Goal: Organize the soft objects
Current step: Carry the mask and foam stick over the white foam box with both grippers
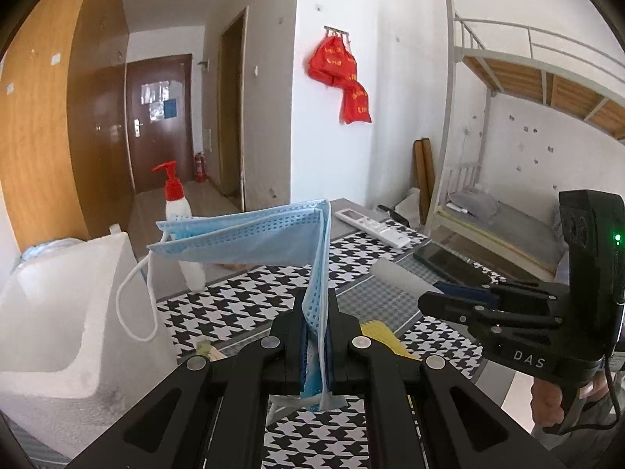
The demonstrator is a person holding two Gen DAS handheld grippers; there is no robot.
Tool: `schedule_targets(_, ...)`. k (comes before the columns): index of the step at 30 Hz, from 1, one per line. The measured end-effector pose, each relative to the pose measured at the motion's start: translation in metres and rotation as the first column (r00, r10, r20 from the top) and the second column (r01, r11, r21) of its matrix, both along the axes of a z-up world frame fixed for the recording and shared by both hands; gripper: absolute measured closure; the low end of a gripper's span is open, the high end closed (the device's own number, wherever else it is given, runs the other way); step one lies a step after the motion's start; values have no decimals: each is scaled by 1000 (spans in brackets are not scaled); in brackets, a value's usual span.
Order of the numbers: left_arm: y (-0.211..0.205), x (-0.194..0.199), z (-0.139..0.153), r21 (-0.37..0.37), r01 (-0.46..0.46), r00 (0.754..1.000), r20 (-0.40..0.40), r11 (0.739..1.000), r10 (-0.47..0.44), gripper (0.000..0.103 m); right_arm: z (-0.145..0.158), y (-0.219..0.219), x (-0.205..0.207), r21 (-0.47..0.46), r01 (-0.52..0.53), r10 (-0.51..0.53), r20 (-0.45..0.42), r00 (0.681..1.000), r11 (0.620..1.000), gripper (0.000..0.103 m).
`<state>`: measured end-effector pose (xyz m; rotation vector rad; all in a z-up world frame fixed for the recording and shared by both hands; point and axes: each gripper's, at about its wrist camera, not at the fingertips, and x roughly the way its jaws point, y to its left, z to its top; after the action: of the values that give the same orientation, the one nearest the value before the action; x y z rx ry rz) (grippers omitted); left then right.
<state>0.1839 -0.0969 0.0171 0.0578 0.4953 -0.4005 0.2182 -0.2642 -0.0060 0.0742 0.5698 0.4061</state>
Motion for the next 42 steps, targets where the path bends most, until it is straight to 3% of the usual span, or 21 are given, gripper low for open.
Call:
schedule_targets(19,3,-23,15,28,-48,991,127,998,44,96,16,12,-2,17,-24,23,58,998,1000,81)
schedule_targets(42,46,-15,40,-4,-173,977,128,985,173,96,45,57,11,25,-87,84,101,991,996,81)
